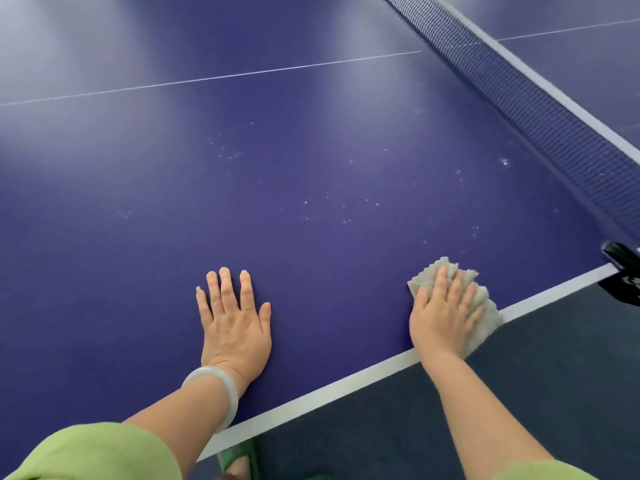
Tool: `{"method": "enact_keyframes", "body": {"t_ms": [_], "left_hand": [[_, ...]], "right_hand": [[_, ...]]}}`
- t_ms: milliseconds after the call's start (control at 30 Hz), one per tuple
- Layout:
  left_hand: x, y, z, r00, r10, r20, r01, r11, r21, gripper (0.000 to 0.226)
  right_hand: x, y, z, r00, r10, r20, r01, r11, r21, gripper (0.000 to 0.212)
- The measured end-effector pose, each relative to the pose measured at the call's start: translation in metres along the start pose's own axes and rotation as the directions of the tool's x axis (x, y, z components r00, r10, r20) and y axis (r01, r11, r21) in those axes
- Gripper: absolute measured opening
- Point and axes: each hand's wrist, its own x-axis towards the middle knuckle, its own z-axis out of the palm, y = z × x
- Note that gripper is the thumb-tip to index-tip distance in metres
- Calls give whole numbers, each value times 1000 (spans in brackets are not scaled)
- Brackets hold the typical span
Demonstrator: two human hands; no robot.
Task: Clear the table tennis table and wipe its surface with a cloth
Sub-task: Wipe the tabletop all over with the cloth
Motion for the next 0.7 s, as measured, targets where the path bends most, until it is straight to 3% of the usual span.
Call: {"method": "enact_keyframes", "body": {"t_ms": [67, 167, 233, 300, 333, 433, 467, 700], "left_hand": [[1, 0, 1, 1000, -2, 2, 2, 1000, 3, 68], [1, -1, 0, 1000, 4, -10, -4, 1000, 0, 71], [1, 0, -2, 1000, 7, -12, -7, 1000, -9, 75], [1, 1, -1, 1000, 7, -3, -7, 1000, -2, 74], [1, 1, 0, 1000, 7, -2, -7, 1000, -2, 72], [0, 0, 1, 1000, -1, 1, 1, 1000, -8, 67], [0, 0, 1, 1000, -1, -3, 1, 1000, -8, 66], [-4, 0, -5, 1000, 4, 5, -4, 1000, -5, 76]], "right_hand": [[-32, -35, 13, 969, -245, 12, 245, 969, -22, 63], [-82, -67, 26, 750, -657, 73, 661, 747, -71, 61], [-85, -62, 25, 608, -782, 139, 793, 607, -53, 60], [-63, -39, 19, 562, -810, 171, 826, 562, -53, 60], [-49, -24, 15, 601, -780, 171, 797, 600, -66, 60], [-9, 19, 2, 842, -530, 96, 539, 831, -137, 64], [-2, 27, 0, 881, -464, 89, 473, 869, -144, 65], [-1, 31, 1, 897, -430, 102, 441, 887, -137, 65]]}}
